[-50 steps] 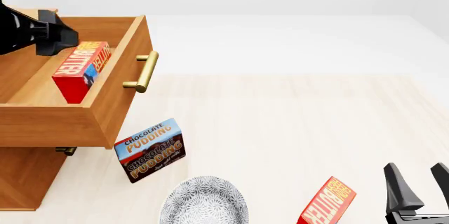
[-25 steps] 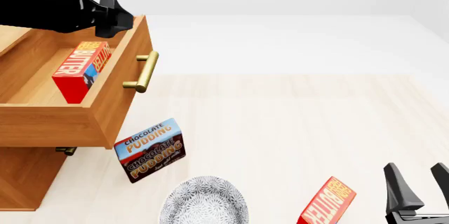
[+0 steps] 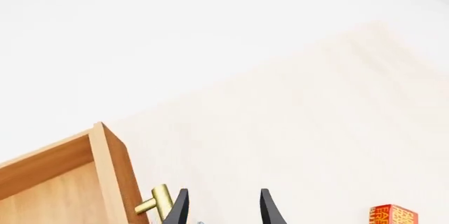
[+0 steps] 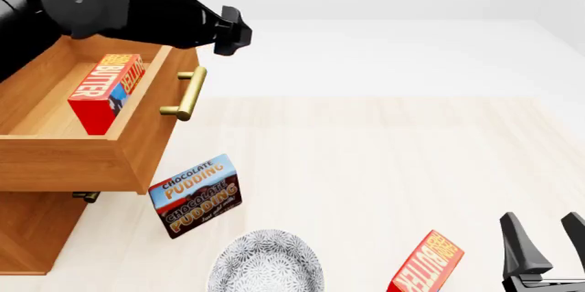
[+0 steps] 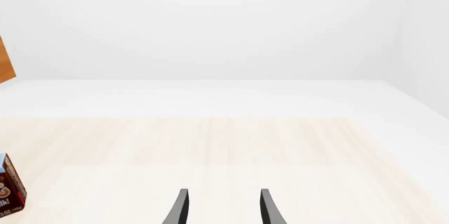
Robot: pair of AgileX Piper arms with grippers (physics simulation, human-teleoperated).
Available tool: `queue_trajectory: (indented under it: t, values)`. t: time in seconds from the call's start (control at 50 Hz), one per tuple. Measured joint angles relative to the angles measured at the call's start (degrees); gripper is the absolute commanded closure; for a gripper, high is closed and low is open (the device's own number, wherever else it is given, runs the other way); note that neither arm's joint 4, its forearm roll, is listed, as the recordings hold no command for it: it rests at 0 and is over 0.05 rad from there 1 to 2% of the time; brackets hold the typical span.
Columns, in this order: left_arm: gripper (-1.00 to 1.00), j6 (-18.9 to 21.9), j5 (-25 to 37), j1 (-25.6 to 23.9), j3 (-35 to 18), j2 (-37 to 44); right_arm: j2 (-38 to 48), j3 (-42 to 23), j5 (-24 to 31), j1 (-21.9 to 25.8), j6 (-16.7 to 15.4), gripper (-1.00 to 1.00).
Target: Put the butter at the front in the top drawer of the cabinet and close it.
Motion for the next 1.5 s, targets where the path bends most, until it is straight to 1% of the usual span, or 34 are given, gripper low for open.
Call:
queue_trajectory:
  t: [0.28,0.56,1.2,1.5]
  values:
    - [-1.0,-2.5,-3.9,-3.8,-0.4,5.2,0.0,0.0,0.0,0.0,0.0,-1.0]
    - [-1.0,-5.1,-7.0,-5.5,0.5,9.2,0.0,0.0,0.0,0.0,0.0,-1.0]
    - [-1.0,-10.4,-13.0,-5.1,6.4,13.0,0.0,0.0,0.0,0.0,0.0,-1.0]
    - [-1.0,-11.5,-14.7,-3.7,8.7,13.3,0.0,0.0,0.0,0.0,0.0,-1.0]
